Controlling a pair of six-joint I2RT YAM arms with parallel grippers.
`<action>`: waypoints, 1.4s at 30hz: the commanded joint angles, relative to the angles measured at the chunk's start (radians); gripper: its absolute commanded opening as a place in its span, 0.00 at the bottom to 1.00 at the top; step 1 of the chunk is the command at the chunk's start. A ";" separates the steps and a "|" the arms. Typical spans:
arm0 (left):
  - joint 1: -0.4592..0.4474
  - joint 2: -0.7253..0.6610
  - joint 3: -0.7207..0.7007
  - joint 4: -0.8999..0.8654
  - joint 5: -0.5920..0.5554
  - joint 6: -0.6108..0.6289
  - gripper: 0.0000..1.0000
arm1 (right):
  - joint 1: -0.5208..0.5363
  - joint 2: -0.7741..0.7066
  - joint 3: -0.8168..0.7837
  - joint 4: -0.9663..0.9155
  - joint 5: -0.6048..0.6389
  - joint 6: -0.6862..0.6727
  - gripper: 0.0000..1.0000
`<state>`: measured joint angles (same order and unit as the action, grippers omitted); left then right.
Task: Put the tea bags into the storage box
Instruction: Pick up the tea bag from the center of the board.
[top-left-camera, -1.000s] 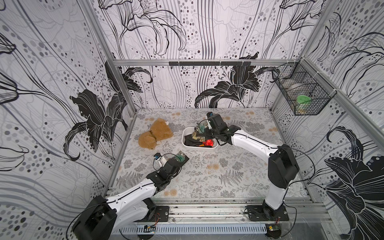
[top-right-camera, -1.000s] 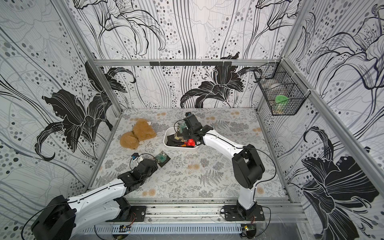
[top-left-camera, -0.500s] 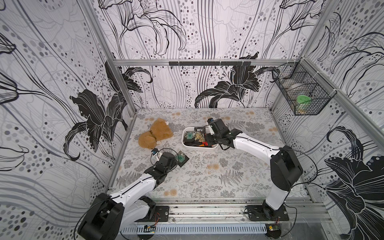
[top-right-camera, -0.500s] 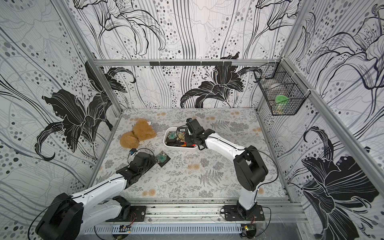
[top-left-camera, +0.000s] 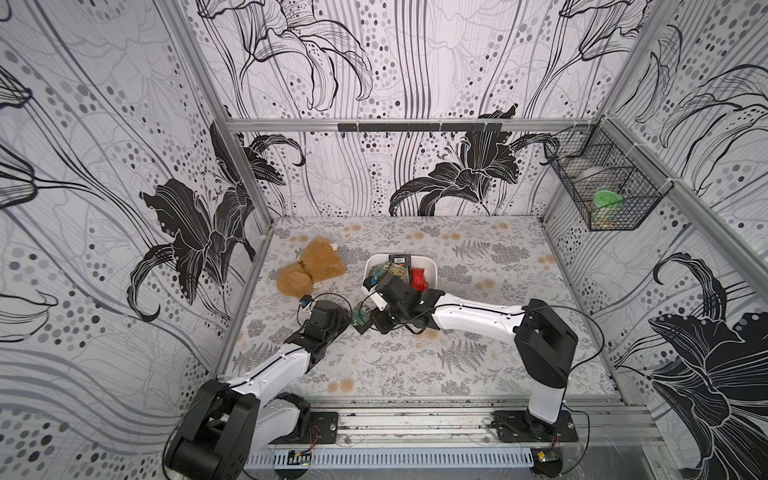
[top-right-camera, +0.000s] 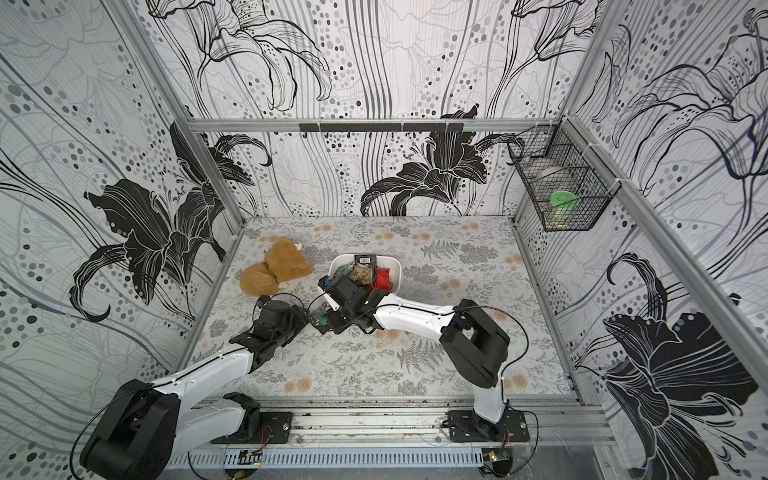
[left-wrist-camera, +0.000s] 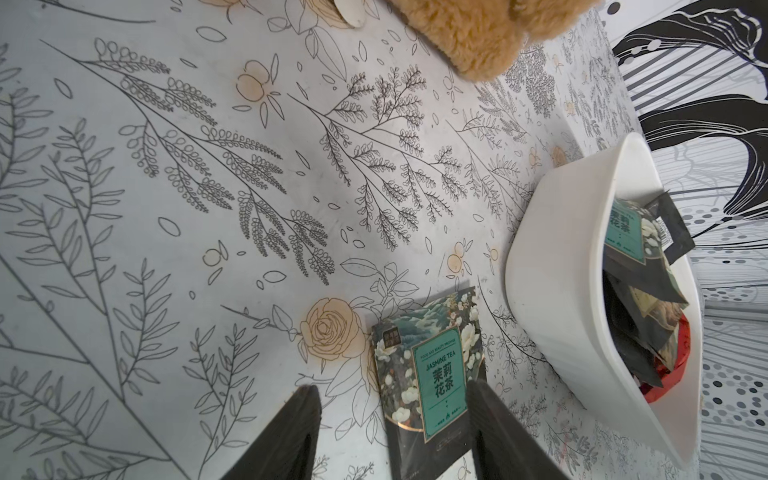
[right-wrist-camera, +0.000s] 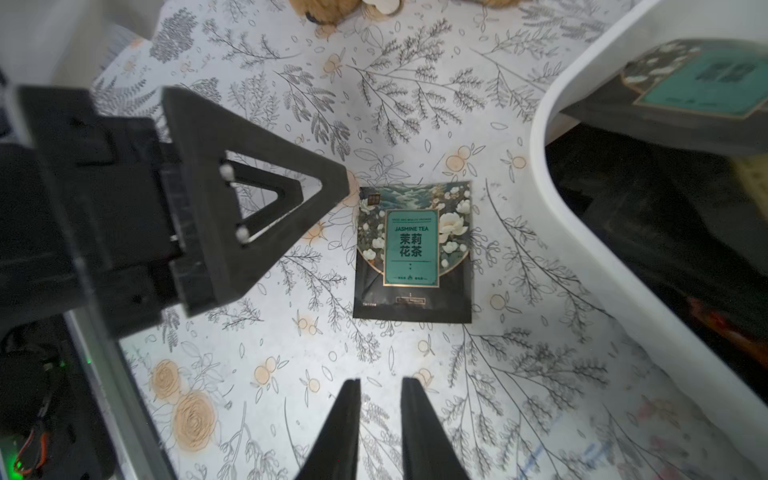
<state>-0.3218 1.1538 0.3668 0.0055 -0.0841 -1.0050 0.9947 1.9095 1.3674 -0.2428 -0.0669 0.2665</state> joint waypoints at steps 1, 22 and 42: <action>0.027 0.036 -0.001 0.069 0.049 0.058 0.61 | -0.001 0.072 0.059 -0.006 0.014 0.031 0.18; 0.054 0.242 0.042 0.169 0.133 0.165 0.59 | -0.028 0.306 0.278 -0.106 0.107 0.077 0.08; 0.048 0.306 -0.028 0.245 0.234 0.178 0.49 | -0.046 0.342 0.227 -0.109 0.093 0.094 0.00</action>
<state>-0.2737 1.4281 0.3878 0.2981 0.1108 -0.8288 0.9440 2.2238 1.6264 -0.3237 0.0227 0.3511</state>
